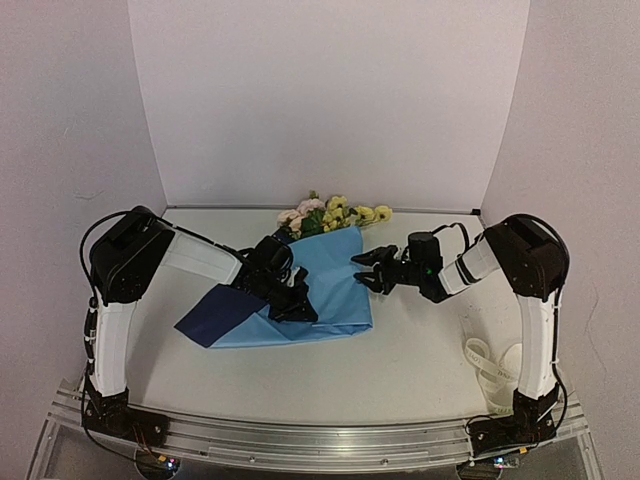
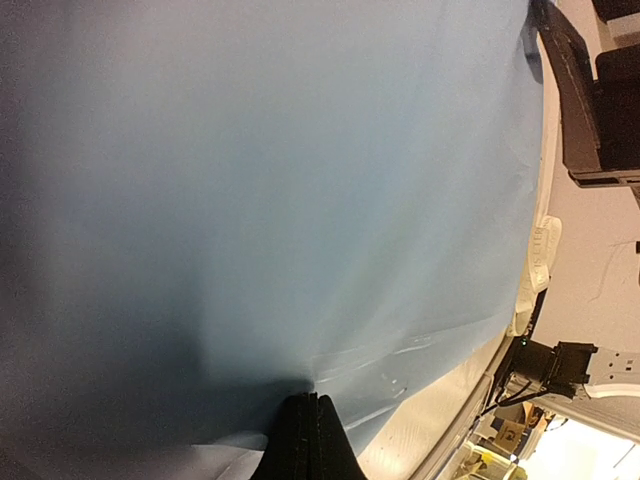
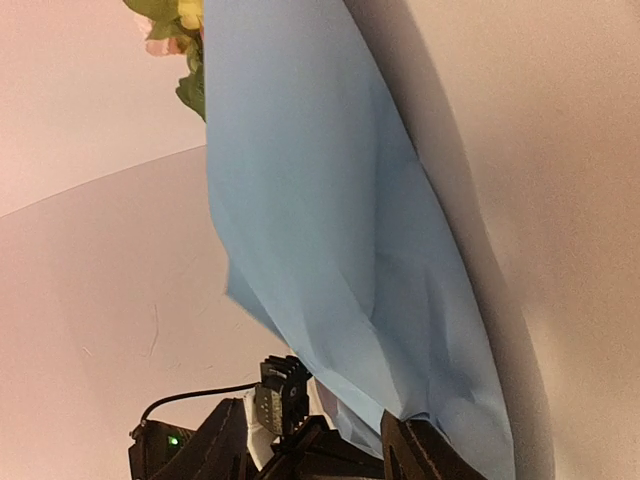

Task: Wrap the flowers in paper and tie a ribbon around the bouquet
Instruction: Press the fold line on the 2/3-folded wrapping paper.

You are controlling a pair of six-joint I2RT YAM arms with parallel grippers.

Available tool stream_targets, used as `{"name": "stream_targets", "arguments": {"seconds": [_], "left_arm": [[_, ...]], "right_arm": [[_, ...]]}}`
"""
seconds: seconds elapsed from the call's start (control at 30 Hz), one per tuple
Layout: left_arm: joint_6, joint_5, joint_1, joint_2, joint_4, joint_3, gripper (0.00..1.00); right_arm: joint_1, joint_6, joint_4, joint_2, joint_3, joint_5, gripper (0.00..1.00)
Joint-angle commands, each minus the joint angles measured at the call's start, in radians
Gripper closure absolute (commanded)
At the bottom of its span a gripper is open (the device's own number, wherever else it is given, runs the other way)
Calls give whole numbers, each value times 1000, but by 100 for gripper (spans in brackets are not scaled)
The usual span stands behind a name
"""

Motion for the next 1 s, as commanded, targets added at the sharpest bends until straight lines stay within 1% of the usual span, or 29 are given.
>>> {"name": "stream_targets", "arguments": {"seconds": [0.0,0.07,0.13,0.33,0.5,0.6,0.73,0.83,0.97], "left_arm": [[20,-100,19,33,-123,-9,100],[21,-101,21,28,-123,-11,100],[22,-99,23,28,-124,-12,100],[26,-101,27,22,-131,-12,100],[28,-102,30,23,-134,-11,100],[29,-103,31,22,-134,-14,100],[35,-106,35,15,-144,-20,100],[37,-109,41,7,-147,-29,100],[44,-112,49,-2,-150,-35,100]], "right_arm": [[-22,-19,7,9,69,34,52],[-22,-47,-29,-20,65,48,51],[-24,-83,-89,-37,96,52,49],[-20,-106,-177,4,213,44,49],[-16,-126,-209,-16,210,56,48],[-11,-178,-271,-35,228,74,44],[0,-163,-295,46,314,45,44],[4,-162,-323,74,316,63,45],[3,-191,-360,56,257,107,43]]}}
